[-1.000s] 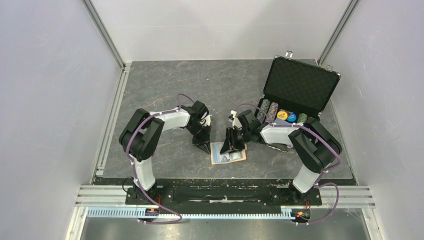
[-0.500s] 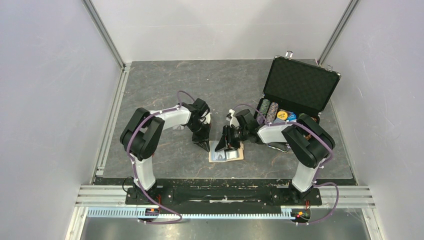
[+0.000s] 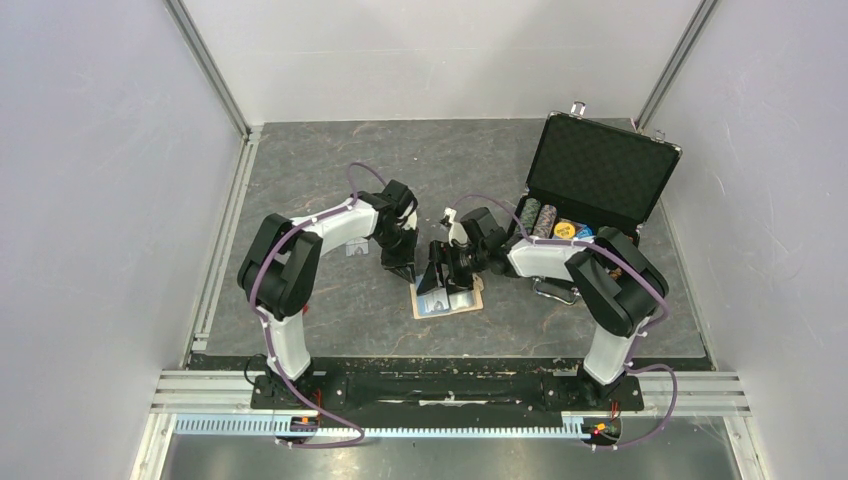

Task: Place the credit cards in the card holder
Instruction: Insert the credit card into the card holder.

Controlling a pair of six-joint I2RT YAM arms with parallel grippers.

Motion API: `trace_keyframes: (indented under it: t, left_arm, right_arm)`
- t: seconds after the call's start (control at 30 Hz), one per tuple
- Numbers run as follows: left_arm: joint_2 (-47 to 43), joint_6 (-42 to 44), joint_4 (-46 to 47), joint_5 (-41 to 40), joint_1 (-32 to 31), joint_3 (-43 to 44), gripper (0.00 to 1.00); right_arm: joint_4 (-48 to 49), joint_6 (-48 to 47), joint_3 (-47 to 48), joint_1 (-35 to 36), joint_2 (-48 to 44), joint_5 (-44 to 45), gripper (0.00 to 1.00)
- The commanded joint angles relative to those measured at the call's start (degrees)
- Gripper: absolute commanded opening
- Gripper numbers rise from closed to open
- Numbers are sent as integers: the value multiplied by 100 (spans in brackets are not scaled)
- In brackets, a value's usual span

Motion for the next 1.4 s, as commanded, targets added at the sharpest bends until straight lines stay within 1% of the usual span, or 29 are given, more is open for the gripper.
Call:
trace_keyframes:
  t: [0.0,0.2,0.37,0.5,0.6,0.73,0.83,0.87,0.93,1.07,1.1,1.2,1.27,1.3,1.37]
  left_arm:
    - [-311,246,-25,-43,2,33,2]
    - [-355,209,32,337,2,-38,2]
    - [-434,150,56,477,0,-85,5]
    - [-523,36,203,703,11,-189,11]
    - [-556,-34,273,872,9,-257,22]
    - [-641,-198,443,1107,3,-385,32]
    - [-675,-359,610,1216,2,-489,34]
    - [-673,-389,631,1215,7,-507,35]
    - [-680,-453,663,1206,2,-534,35]
    - [-684,-602,739,1171,2,-579,35]
    - [-681,-632,735,1145,2,-579,35]
    - [-684,-683,697,997,2,-588,37]
    - [-708,-714,669,903,2,-604,41]
    - [-717,-755,669,890,0,-620,43]
    - [-750,-845,698,883,0,-656,44]
  right_arm:
    - [-972,-604,71,-10,-191,506,79]
    - [-1404,-816,303,-1,-258,557,85]
    - [-1794,-1044,488,-1,-340,691,84]
    - [-2127,-1304,654,-1,-356,848,76]
    - [-2308,-1481,788,0,-368,917,72]
    - [-2355,-1563,882,-1,-397,837,68]
    - [-2317,-1567,807,4,-303,700,64]
    - [-2295,-1539,776,-1,-255,609,61]
    - [-2210,-1424,660,0,-183,413,51]
    - [-1916,-1147,464,-1,-115,32,41]
    - [-1902,-1112,468,2,-82,-25,40]
    - [-1882,-1048,585,-1,18,-159,40]
    - [-1862,-1013,722,0,102,-288,44]
    - [-1917,-1060,788,-2,118,-295,48]
    - [-2367,-1316,1064,-7,124,-39,59]
